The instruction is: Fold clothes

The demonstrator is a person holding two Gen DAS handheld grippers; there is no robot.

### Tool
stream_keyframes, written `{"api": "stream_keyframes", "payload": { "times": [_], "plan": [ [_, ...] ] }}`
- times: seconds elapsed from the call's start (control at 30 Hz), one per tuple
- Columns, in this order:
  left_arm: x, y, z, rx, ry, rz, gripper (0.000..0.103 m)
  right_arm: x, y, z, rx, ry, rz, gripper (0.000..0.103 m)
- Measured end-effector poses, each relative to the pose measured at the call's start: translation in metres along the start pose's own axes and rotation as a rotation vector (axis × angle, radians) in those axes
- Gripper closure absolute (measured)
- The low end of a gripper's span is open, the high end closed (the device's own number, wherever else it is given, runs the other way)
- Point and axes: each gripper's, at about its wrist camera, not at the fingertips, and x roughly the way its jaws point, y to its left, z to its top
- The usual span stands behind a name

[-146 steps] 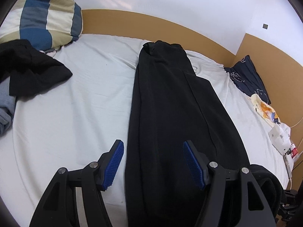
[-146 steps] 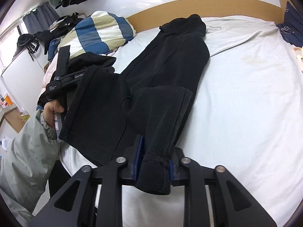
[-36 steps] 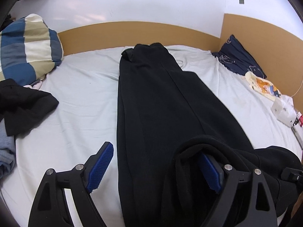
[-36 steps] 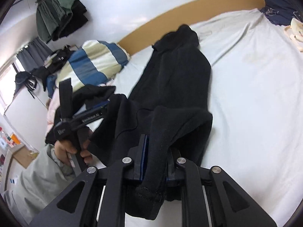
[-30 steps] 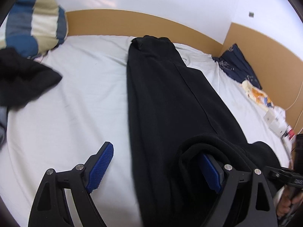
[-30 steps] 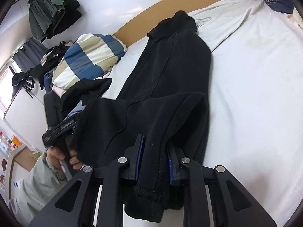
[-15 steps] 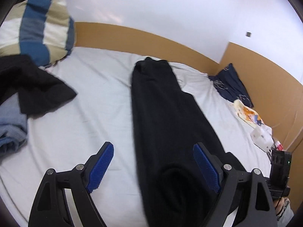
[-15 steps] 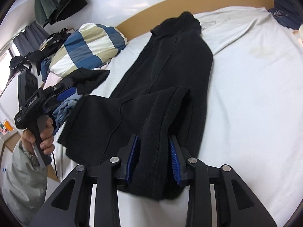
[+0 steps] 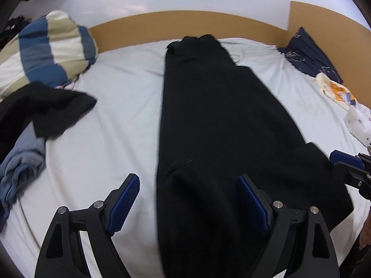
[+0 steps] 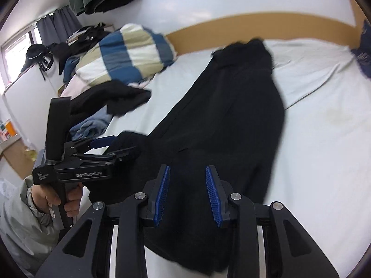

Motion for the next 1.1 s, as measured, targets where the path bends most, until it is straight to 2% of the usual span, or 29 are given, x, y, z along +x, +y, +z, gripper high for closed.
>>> {"api": "stream_keyframes", "payload": {
  "times": [0.03, 0.1, 0.17, 0.27, 0.3, 0.33, 0.37, 0.4, 0.47, 0.6, 0.67, 0.77, 0.83, 0.87, 0.93, 1.03, 1.1],
  "plan": [
    [0.002, 0.014, -0.007, -0.028, 0.017, -0.003, 0.016, 0.008, -0.003, -0.002, 0.013, 0.017, 0.006, 0.071],
    [0.004, 0.034, -0.012, -0.108, 0.054, -0.064, 0.015, 0.015, -0.012, -0.008, 0.034, 0.031, 0.029, 0.072],
    [0.005, 0.039, -0.010, -0.162, 0.066, -0.095, 0.015, 0.011, -0.022, -0.012, 0.049, 0.027, 0.036, 0.074],
    [0.017, 0.026, -0.006, -0.099, 0.069, -0.049, 0.013, 0.001, -0.037, -0.021, 0.065, 0.035, -0.026, 0.074],
    [0.023, 0.023, -0.006, -0.083, 0.071, -0.041, 0.012, -0.004, -0.043, -0.026, 0.082, 0.033, -0.013, 0.074],
    [0.030, 0.024, -0.006, -0.089, 0.073, -0.055, 0.008, -0.008, -0.050, -0.032, 0.104, 0.025, 0.011, 0.075],
    [0.037, 0.026, -0.007, -0.106, 0.063, -0.074, 0.003, -0.012, -0.057, -0.039, 0.121, 0.024, -0.003, 0.074],
    [0.042, 0.028, -0.008, -0.117, 0.053, -0.088, 0.001, -0.015, -0.062, -0.045, 0.137, 0.026, -0.009, 0.072],
    [0.040, 0.028, -0.011, -0.111, 0.043, -0.095, 0.000, -0.021, -0.071, -0.048, 0.184, 0.013, 0.033, 0.073],
    [0.031, 0.034, -0.016, -0.114, 0.032, -0.118, 0.000, -0.024, -0.077, -0.051, 0.207, 0.010, 0.062, 0.073],
    [0.028, 0.044, -0.019, -0.161, 0.013, -0.167, 0.001, -0.024, -0.078, -0.052, 0.215, 0.007, 0.080, 0.071],
    [0.027, 0.067, -0.023, -0.268, -0.031, -0.310, 0.001, -0.023, -0.088, -0.054, 0.266, -0.002, 0.158, 0.067],
    [0.025, 0.086, -0.029, -0.366, -0.071, -0.419, 0.001, -0.025, -0.099, -0.056, 0.328, -0.025, 0.224, 0.060],
    [0.025, 0.094, -0.033, -0.411, -0.090, -0.458, 0.001, -0.028, -0.104, -0.058, 0.357, -0.050, 0.230, 0.059],
    [0.022, 0.099, -0.036, -0.442, -0.111, -0.453, 0.001, -0.034, -0.106, -0.060, 0.365, -0.082, 0.224, 0.053],
    [0.020, 0.088, -0.032, -0.398, -0.105, -0.417, 0.001, -0.041, -0.104, -0.062, 0.358, -0.115, 0.221, 0.009],
    [0.021, 0.082, -0.031, -0.368, -0.089, -0.448, 0.001, -0.045, -0.103, -0.064, 0.354, -0.137, 0.219, 0.000]
  ]
}}
